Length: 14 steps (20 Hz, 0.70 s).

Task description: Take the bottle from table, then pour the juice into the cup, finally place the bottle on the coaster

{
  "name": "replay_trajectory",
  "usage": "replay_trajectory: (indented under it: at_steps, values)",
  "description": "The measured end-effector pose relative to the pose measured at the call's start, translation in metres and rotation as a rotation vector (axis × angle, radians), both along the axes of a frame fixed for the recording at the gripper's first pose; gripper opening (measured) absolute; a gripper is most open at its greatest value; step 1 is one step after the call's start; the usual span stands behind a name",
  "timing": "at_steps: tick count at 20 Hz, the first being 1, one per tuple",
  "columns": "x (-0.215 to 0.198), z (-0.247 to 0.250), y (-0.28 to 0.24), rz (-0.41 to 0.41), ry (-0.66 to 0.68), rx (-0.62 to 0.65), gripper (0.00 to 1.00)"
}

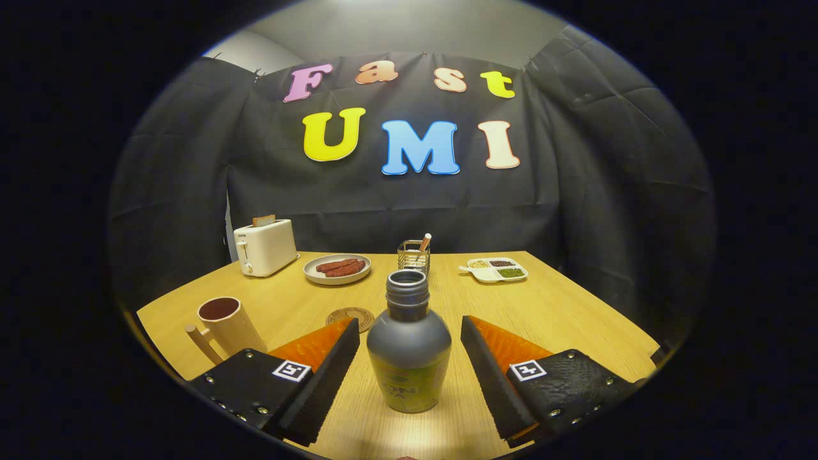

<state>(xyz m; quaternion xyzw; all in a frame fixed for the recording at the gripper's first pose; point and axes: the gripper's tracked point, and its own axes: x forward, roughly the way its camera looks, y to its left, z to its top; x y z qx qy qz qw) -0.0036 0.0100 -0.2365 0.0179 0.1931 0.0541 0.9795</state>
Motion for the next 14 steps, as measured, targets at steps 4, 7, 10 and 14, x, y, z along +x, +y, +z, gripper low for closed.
replay_trajectory:
  at_steps: [4, 7, 10, 14]
  values:
    - [-0.003, -0.021, -0.003, -0.006, 0.042, -0.005, 0.98]
    - [-0.004, -0.035, -0.002, -0.005, 0.061, -0.009, 0.98]
    - [-0.007, -0.049, -0.001, -0.001, 0.092, -0.02, 0.98]
    - [-0.01, -0.063, 0.001, 0.006, 0.124, -0.011, 0.98]
